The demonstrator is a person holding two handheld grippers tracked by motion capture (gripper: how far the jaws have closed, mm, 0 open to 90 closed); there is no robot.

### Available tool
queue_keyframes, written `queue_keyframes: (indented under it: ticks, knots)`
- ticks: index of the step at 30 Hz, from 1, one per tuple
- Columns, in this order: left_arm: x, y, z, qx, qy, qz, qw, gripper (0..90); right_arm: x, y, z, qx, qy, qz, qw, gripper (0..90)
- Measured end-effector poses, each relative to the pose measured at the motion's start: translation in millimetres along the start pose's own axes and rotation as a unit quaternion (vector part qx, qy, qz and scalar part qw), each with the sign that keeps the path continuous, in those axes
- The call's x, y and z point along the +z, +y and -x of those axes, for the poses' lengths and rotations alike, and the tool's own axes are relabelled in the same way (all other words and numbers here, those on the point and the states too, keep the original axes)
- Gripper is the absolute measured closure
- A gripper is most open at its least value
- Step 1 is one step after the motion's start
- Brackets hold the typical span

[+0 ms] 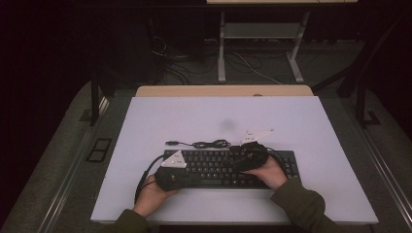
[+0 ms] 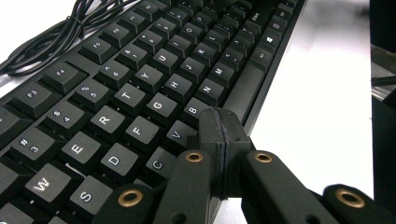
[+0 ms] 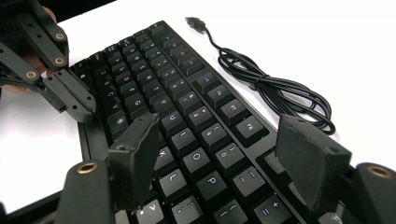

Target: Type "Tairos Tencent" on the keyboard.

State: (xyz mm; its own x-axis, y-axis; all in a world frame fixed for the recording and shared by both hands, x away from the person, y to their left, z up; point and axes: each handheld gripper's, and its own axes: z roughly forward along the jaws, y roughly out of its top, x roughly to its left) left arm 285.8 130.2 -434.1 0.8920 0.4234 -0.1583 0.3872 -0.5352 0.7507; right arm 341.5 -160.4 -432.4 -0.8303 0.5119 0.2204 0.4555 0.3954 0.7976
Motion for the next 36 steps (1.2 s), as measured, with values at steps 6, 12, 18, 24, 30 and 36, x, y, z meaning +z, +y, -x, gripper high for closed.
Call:
queue_keyframes:
  ticks: [6, 12, 18, 24, 30, 36]
  knots:
    - [-4.0, 0.9, -1.4, -0.007, 0.0, 0.013, 0.9999, 85.1, 0.1, -0.2, 0.0, 0.0, 0.0, 0.0, 1.0, 30.1]
    - [-7.5, 1.5, -4.2, -0.023, 0.0, 0.032, 0.9992, 70.6, -0.1, -0.3, 0.6, 0.0, 0.001, 0.0, 1.0, 30.2]
    - [-7.9, 2.1, -6.0, -0.023, 0.007, 0.039, 0.999, 55.8, -0.7, -0.2, 0.3, 0.002, 0.001, 0.001, 1.0, 30.1]
    - [-9.1, 3.1, -9.2, -0.03, 0.025, 0.049, 0.9981, 44.5, -0.7, -0.8, 0.8, 0.003, 0.001, 0.001, 1.0, 30.1]
    - [-9.8, 5.8, -12.0, -0.032, 0.045, 0.056, 0.9969, 30.1, -2.0, -0.9, 1.1, 0.004, 0.002, 0.003, 1.0, 30.2]
    - [-6.9, 8.7, -15.5, -0.034, 0.061, 0.056, 0.996, 12.0, -2.9, -2.1, 0.6, 0.005, 0.001, 0.001, 1.0, 30.2]
